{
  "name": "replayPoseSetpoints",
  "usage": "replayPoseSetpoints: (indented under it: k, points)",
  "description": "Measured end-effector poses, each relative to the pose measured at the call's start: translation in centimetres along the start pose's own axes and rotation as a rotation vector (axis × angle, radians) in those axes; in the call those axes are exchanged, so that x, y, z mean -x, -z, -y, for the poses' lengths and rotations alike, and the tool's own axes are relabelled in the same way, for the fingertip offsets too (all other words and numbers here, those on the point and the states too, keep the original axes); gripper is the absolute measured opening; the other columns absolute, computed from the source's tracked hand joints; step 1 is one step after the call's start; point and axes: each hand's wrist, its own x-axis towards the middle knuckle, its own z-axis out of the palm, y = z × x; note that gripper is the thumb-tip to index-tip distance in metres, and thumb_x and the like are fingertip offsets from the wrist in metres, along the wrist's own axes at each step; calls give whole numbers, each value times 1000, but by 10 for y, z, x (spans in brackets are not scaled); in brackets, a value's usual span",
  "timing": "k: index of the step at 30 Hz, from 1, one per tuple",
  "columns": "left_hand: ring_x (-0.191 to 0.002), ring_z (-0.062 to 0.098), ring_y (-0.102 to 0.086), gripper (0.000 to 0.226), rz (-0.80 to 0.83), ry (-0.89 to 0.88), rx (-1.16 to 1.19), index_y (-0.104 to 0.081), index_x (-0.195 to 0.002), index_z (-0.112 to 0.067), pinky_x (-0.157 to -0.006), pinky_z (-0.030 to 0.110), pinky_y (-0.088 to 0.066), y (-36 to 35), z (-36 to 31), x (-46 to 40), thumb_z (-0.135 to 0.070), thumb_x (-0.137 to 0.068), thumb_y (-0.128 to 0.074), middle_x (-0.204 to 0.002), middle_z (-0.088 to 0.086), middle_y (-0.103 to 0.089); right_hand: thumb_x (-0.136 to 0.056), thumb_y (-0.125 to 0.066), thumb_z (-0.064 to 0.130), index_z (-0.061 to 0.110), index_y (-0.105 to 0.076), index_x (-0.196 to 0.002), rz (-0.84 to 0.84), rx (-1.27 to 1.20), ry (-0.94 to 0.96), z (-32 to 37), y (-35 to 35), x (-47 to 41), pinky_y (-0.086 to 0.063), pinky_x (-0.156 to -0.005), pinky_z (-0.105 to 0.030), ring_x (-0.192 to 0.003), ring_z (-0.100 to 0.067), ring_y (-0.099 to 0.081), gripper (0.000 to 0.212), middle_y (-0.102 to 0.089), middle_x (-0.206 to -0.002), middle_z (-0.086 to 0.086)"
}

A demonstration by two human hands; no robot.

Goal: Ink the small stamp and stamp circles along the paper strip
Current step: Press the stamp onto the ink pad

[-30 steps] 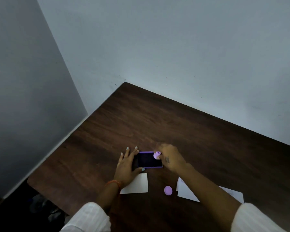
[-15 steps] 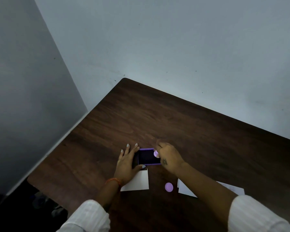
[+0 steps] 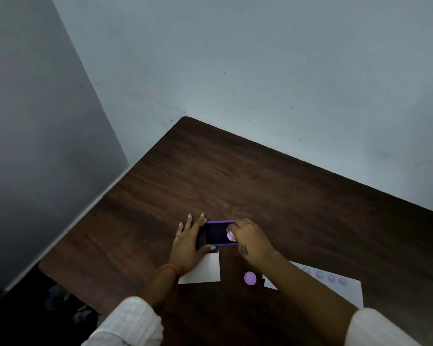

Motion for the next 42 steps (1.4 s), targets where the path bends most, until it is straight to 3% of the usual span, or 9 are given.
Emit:
replayPoseSetpoints:
  k: [4,9,11,15,20,27,35,39,42]
  points:
    - [-145,19,1,74,-6,-7,-2,-25,-143,-24,-117,37,5,-2,1,0,-41,-81,-63,-157,-3,-17,-95,-45,11,2,-62,-107,-41,-155,-121,1,-2,-2,-46,-90,-29,-104,-23,-59,23,-64,-113,-13]
    - [-145,19,0,74,-13,-3,-3,-25,-142,-24,-116,37,5,-1,1,0,-40,-81,-64,-156,-4,-18,-95,-48,14,1,-65,-98,-53,-186,-53,-3,2,0,-39,-76,-20,-90,-18,-58,22,-65,-106,-15]
    - [-145,19,1,74,-6,-2,0,-25,-142,-24,-117,37,5,0,0,1,-40,-81,-63,-156,-4,-18,-94,-48,13,2,-65,-102,-13,-164,-42,-1,4,-1,-43,-81,-24,-95,-21,-59,21,-64,-109,-14]
    - [-146,19,1,73,3,3,-10,-23,-143,-24,-117,37,5,1,-2,1,-38,-83,-63,-157,-4,-16,-88,-48,6,-7,-64,-82,-38,-253,-151,-3,18,-13,-40,-67,-30,-83,-35,-60,22,-66,-92,-24]
    - [-146,19,1,74,-11,-1,1,-23,-143,-23,-117,37,5,2,-3,2,-39,-83,-63,-157,-4,-16,-91,-46,5,1,-61,-102,-96,-69,-92,4,-1,-16,-43,-87,-29,-104,-25,-55,19,-60,-112,-15]
    - [-145,18,2,74,-13,-6,14,-24,-143,-22,-117,36,6,1,-2,2,-40,-82,-62,-157,-3,-16,-91,-50,8,1,-58,-109,62,114,-31,1,8,-29,-46,-91,-36,-106,-29,-55,21,-59,-117,-18]
    - [-145,17,2,74,-16,-8,18,-25,-142,-23,-116,35,7,-1,2,1,-40,-82,-63,-156,-4,-17,-88,-54,7,5,-53,-116,-8,121,-122,12,0,-20,-47,-95,-37,-113,-27,-52,27,-55,-123,-14]
    - [-145,18,1,73,-13,-4,15,-26,-142,-23,-117,37,5,-1,2,0,-38,-82,-64,-156,-3,-18,-91,-48,6,2,-62,-97,9,-22,-172,12,13,-22,-47,-89,-36,-102,-31,-57,15,-61,-110,-19]
    - [-145,19,1,74,-3,-2,8,-24,-142,-24,-117,38,5,0,2,1,-38,-82,-64,-156,-2,-18,-88,-53,5,-3,-65,-78,-63,-428,-307,10,20,-16,-52,-82,-40,-86,-38,-61,18,-66,-94,-25]
